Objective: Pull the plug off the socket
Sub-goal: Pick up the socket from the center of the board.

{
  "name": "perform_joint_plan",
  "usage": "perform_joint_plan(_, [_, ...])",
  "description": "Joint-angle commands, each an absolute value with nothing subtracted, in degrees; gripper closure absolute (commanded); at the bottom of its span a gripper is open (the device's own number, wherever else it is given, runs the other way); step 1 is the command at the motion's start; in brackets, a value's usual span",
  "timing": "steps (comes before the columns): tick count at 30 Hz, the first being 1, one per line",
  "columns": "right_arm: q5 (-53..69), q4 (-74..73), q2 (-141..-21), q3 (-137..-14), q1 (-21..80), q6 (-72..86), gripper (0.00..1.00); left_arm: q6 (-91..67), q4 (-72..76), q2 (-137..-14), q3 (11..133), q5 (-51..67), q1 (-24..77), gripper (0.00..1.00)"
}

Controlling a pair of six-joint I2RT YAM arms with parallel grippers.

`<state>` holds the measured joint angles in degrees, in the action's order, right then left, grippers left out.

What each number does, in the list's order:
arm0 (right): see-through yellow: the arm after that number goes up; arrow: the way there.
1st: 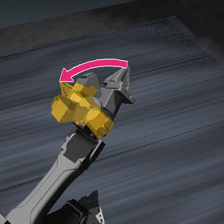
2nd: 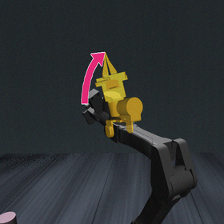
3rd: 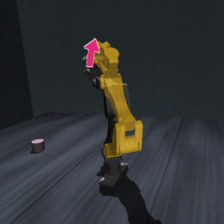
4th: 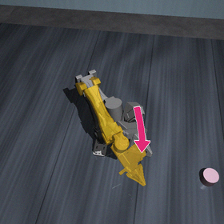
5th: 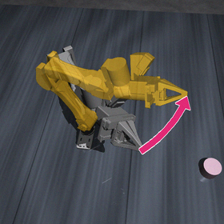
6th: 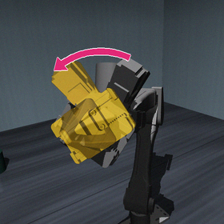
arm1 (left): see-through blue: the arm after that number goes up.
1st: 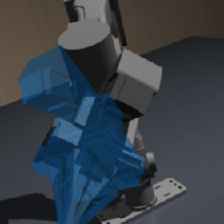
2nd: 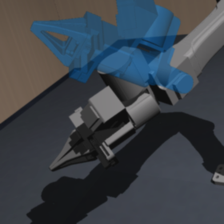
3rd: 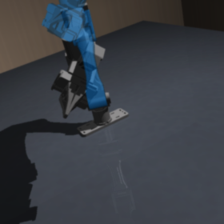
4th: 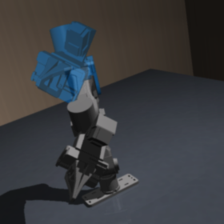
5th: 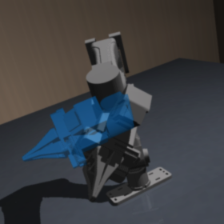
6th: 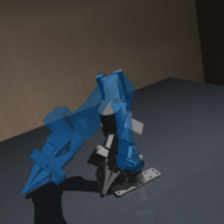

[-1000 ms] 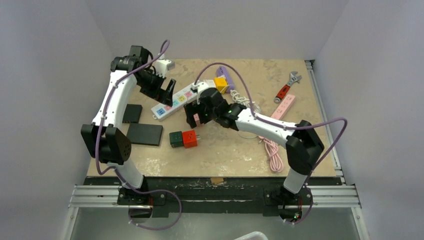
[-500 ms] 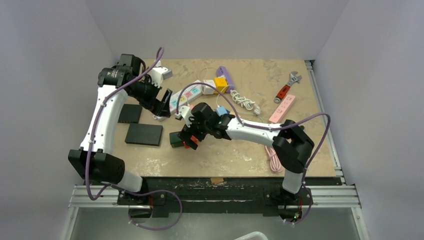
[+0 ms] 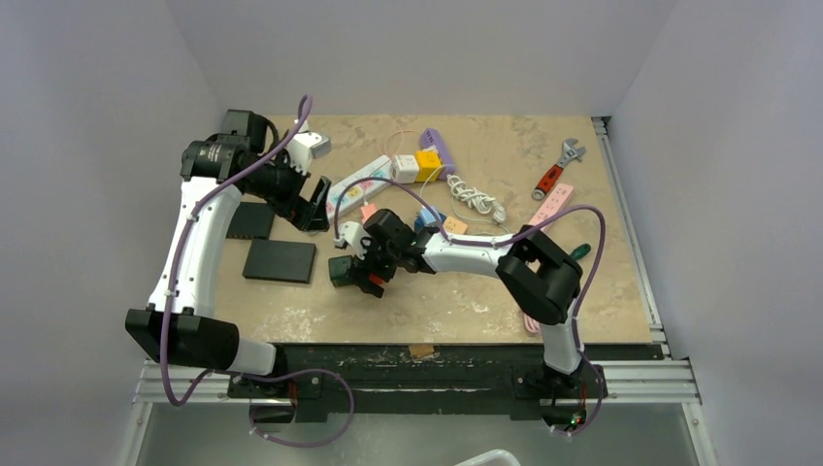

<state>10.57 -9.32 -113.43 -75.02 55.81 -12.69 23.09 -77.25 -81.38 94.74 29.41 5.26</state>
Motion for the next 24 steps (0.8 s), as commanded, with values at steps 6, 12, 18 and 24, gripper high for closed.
perform_joint_plan(6, [16.8,-3.5,-105.9,-69.4,55.9,-10.0,0.28,22.9,-75.6,-80.1,94.1,30.8,4.8,0.0])
perform_joint_plan(12, [12.8,-2.4,-101.4,-64.5,57.4,-8.8,0.2,22.8,-75.4,-80.3,94.8,30.4,4.8,0.0])
perform_joint_plan(18, [7.7,1.5,-102.7,-65.1,57.8,-9.9,0.02,23.0,-76.1,-80.1,95.2,30.5,4.8,0.0])
perform_joint_plan(24, [6.8,4.0,-107.1,-67.3,57.9,-11.4,0.01,24.6,-77.1,-79.5,96.0,29.4,4.7,0.0])
